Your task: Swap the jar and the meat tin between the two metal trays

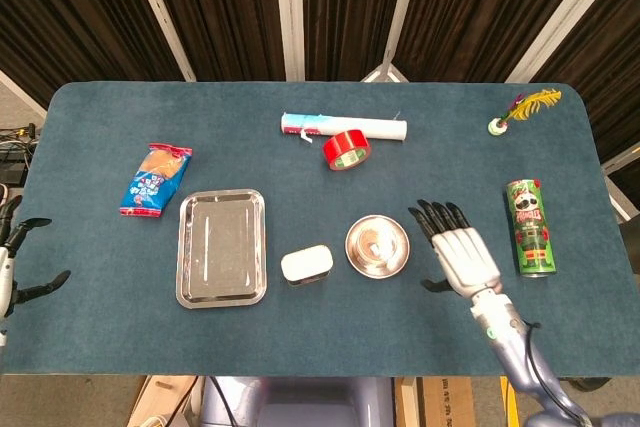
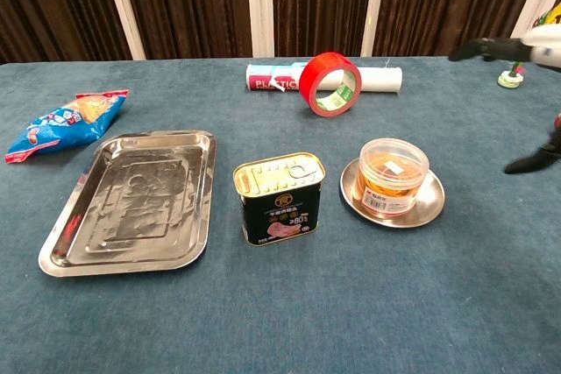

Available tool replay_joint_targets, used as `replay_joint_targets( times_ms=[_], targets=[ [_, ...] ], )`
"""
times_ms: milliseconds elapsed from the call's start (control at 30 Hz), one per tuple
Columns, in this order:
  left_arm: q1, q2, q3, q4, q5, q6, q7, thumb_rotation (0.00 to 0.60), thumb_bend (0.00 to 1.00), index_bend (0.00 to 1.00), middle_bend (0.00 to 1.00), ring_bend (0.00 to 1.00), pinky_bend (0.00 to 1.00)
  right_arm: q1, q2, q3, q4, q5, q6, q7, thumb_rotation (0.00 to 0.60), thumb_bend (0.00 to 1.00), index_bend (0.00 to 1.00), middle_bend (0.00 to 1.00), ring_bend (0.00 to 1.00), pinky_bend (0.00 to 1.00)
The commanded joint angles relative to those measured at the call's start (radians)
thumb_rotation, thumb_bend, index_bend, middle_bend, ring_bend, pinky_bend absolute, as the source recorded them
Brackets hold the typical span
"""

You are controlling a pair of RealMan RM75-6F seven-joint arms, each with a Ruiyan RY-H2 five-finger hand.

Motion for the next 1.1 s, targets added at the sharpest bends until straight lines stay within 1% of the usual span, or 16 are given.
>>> replay_joint_targets(
  times_ms=[33, 167, 367, 433, 533, 700, 833, 967, 1100],
  targets=[
    [-0.025, 0.010, 0.024, -0.009, 0.041, -0.049, -0.026, 0.600, 0.18, 0.28, 0.00, 0.00, 0.12, -0.042, 0.029, -0.032, -0.019, -0.030, 0.016, 0.023, 0.600, 0.04, 0.00, 0.01, 0.00, 0.00],
    [-0.075, 0.024, 0.036, -0.027, 0.093, -0.117, -0.057, 0.600, 0.17, 0.27, 0.00, 0.00, 0.12, -0.112, 0.015, -0.073, 0.004, -0.101, 0.063, 0.059, 0.600, 0.04, 0.00, 0.01, 0.00, 0.00],
    [-0.162, 0.041, 0.032, -0.113, 0.144, -0.218, -0.032, 0.600, 0.14, 0.25, 0.00, 0.00, 0.12, -0.227, -0.056, -0.135, 0.096, -0.219, 0.156, 0.122, 0.600, 0.04, 0.00, 0.01, 0.00, 0.00],
    [-0.201, 0.044, 0.027, -0.151, 0.138, -0.276, -0.024, 0.600, 0.13, 0.24, 0.00, 0.00, 0.12, -0.258, -0.079, -0.142, 0.139, -0.245, 0.181, 0.146, 0.600, 0.04, 0.00, 0.01, 0.00, 0.00],
    [-0.255, 0.036, 0.011, -0.202, 0.122, -0.342, 0.029, 0.600, 0.12, 0.23, 0.01, 0.00, 0.12, -0.292, -0.106, -0.134, 0.194, -0.264, 0.210, 0.177, 0.600, 0.04, 0.00, 0.01, 0.00, 0.00],
    [-0.314, -0.027, 0.003, -0.253, 0.061, -0.409, 0.177, 0.600, 0.11, 0.22, 0.03, 0.00, 0.12, -0.317, -0.121, -0.123, 0.246, -0.284, 0.203, 0.225, 0.600, 0.04, 0.00, 0.01, 0.00, 0.00],
    [-0.335, -0.104, 0.011, -0.256, 0.017, -0.420, 0.281, 0.600, 0.11, 0.22, 0.04, 0.00, 0.12, -0.325, -0.123, -0.111, 0.257, -0.297, 0.198, 0.225, 0.600, 0.04, 0.00, 0.01, 0.00, 0.00],
    [-0.350, -0.211, 0.026, -0.213, -0.012, -0.416, 0.348, 0.600, 0.11, 0.22, 0.05, 0.00, 0.12, -0.329, -0.120, -0.097, 0.267, -0.303, 0.183, 0.232, 0.600, 0.04, 0.00, 0.01, 0.00, 0.00],
    [-0.367, -0.292, 0.039, -0.155, -0.032, -0.433, 0.368, 0.600, 0.11, 0.23, 0.05, 0.00, 0.12, -0.332, -0.118, -0.078, 0.284, -0.312, 0.186, 0.226, 0.600, 0.04, 0.00, 0.01, 0.00, 0.00]
  ],
)
